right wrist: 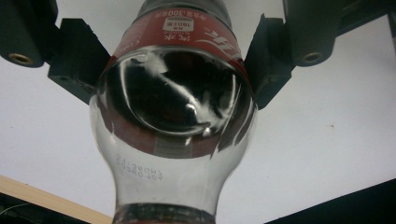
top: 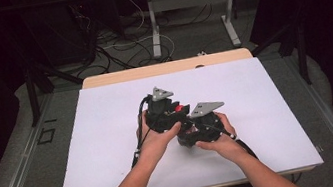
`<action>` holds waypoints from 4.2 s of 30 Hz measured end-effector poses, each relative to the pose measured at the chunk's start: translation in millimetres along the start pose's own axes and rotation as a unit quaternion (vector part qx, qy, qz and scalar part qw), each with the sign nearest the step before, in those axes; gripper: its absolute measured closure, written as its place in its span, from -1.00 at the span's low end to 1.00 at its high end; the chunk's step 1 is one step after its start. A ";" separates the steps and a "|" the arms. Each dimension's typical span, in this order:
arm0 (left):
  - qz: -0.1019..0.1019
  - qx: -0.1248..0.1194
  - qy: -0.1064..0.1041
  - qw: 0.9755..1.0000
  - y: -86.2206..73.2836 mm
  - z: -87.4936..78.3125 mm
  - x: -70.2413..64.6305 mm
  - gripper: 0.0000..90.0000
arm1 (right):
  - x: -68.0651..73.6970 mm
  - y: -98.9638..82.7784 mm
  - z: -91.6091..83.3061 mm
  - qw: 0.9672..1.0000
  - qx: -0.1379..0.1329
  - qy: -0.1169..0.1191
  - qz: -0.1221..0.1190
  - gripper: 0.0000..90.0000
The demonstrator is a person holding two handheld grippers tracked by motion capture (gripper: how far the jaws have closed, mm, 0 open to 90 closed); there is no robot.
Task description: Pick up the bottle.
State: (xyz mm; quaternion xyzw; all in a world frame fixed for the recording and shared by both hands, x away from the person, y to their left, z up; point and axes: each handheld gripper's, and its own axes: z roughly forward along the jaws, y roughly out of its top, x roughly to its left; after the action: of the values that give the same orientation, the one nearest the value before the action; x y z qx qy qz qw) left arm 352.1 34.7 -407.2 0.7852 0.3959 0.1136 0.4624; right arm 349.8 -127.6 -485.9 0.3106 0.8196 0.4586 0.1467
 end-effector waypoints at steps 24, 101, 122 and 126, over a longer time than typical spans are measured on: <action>0.067 0.029 -0.164 0.984 2.2 -7.0 30.0 0.32 | 3.5 3.3 -4.9 0.996 -0.008 0.077 -0.033 -0.34; 0.037 0.002 -0.048 0.998 8.2 -12.6 6.0 0.09 | 6.1 3.9 -5.9 1.000 -0.001 0.025 0.003 -0.34; 0.058 0.020 -0.099 0.993 3.0 -15.6 20.4 0.35 | 13.7 5.6 -6.0 0.999 0.005 0.048 -0.013 -0.34; 0.056 0.010 -0.061 0.996 2.0 -14.4 13.9 0.36 | 13.4 5.3 -5.0 1.000 -0.003 0.031 -0.005 -0.34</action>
State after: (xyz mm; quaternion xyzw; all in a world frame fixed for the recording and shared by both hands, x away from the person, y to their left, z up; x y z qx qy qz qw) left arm 354.5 53.5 -400.3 0.8161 0.3231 0.0876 0.4710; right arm 338.9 -120.3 -478.2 0.2915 0.8238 0.4700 0.1247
